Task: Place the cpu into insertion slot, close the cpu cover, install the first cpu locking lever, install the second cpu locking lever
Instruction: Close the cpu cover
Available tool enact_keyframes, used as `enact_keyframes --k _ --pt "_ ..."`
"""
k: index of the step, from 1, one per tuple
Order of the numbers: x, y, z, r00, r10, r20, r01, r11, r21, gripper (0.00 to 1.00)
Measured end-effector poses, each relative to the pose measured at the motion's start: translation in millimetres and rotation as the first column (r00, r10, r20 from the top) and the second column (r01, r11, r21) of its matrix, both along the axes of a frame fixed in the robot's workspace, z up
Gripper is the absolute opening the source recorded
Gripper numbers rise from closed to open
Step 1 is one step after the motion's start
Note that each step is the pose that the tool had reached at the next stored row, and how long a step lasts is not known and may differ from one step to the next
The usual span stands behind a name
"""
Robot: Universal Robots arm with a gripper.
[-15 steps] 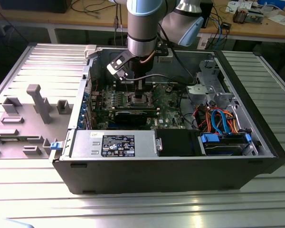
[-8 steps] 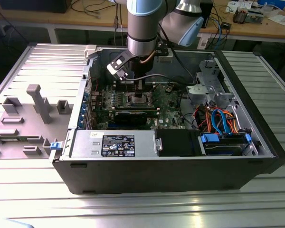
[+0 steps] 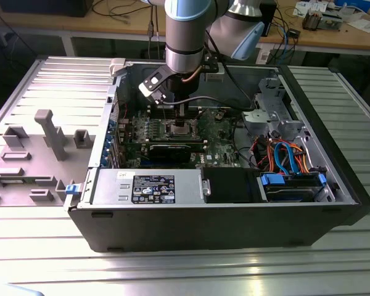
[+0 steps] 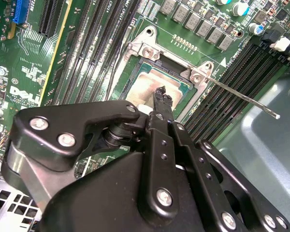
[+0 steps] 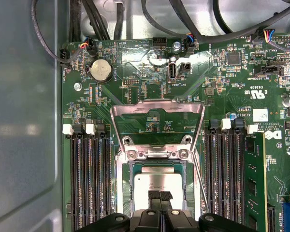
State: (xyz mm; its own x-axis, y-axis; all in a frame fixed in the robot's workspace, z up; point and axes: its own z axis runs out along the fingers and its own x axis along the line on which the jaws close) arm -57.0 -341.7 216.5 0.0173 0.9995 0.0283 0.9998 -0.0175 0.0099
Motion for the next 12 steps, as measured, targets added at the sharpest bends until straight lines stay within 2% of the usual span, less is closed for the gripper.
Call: enact_keyframes --k 6,8,9,12 --pt "0.0 0.0 0.0 1.0000 0.000 -0.0001 0.000 1.0000 0.0000 0.11" --pt "0.0 0.0 9.5 1.0000 0.001 -0.0001 -0.001 1.0000 -0.0001 0.11" --pt "0.0 0.0 9.5 0.9999 0.014 0.0000 -0.014 0.9999 -0.0002 0.11" --pt "0.0 0.0 9.5 0.9999 0.015 -0.0001 -0.015 0.9999 -0.0003 0.11"
